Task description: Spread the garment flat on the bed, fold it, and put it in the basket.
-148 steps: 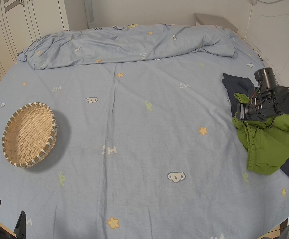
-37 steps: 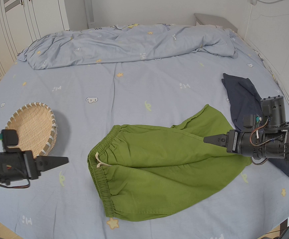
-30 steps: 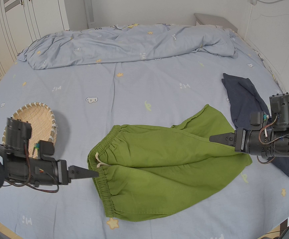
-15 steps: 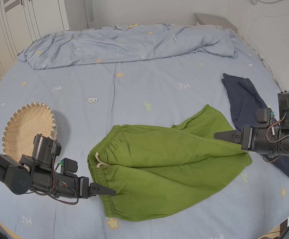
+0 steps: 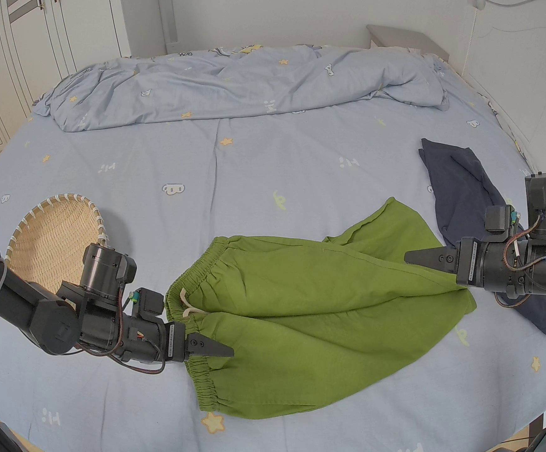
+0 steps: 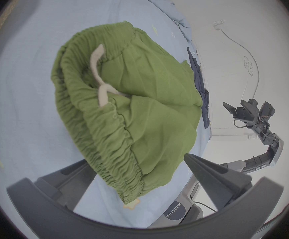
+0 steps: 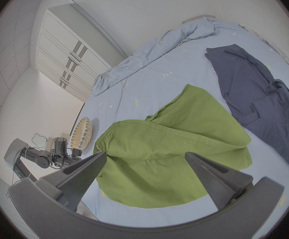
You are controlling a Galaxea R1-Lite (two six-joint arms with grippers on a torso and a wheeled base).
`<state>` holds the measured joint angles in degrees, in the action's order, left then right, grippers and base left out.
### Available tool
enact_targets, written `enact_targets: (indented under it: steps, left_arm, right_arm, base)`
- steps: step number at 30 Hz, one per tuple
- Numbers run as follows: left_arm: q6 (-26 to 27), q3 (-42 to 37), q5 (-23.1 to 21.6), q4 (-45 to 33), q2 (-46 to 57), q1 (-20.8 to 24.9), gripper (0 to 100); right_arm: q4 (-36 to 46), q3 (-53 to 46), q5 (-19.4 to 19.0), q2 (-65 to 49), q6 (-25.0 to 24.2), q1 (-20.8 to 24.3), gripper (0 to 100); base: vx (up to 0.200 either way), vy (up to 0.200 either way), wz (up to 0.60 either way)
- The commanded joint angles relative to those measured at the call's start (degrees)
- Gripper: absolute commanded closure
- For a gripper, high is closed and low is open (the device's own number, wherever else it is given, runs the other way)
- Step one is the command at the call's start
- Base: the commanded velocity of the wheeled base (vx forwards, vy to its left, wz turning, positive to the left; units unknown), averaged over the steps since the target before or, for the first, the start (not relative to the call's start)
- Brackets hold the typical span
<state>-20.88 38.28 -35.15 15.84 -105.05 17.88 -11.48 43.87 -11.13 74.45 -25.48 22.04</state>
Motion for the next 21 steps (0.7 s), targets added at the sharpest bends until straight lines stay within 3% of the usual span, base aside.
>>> enact_targets:
  steps: [1, 13, 21]
  left_arm:
    - [0.0, 0.2, 0.0, 0.0, -0.4, 0.7, 0]
    - [-2.0, -4.2, -0.2, 0.0, 1.2, 8.0, 0]
    - [-2.0, -5.3, -0.2, 0.0, 1.2, 9.4, 0]
  right_arm:
    - [0.0, 0.0, 0.0, 0.1, 0.0, 0.0, 0]
    - [-0.1, -0.1, 0.0, 0.2, 0.0, 0.0, 0]
    - [-0.1, -0.1, -0.1, 0.0, 0.0, 0.0, 0]
  base:
    - [0.0, 0.0, 0.0]
    - [0.0, 0.0, 0.0]
    - [0.0, 0.0, 0.0]
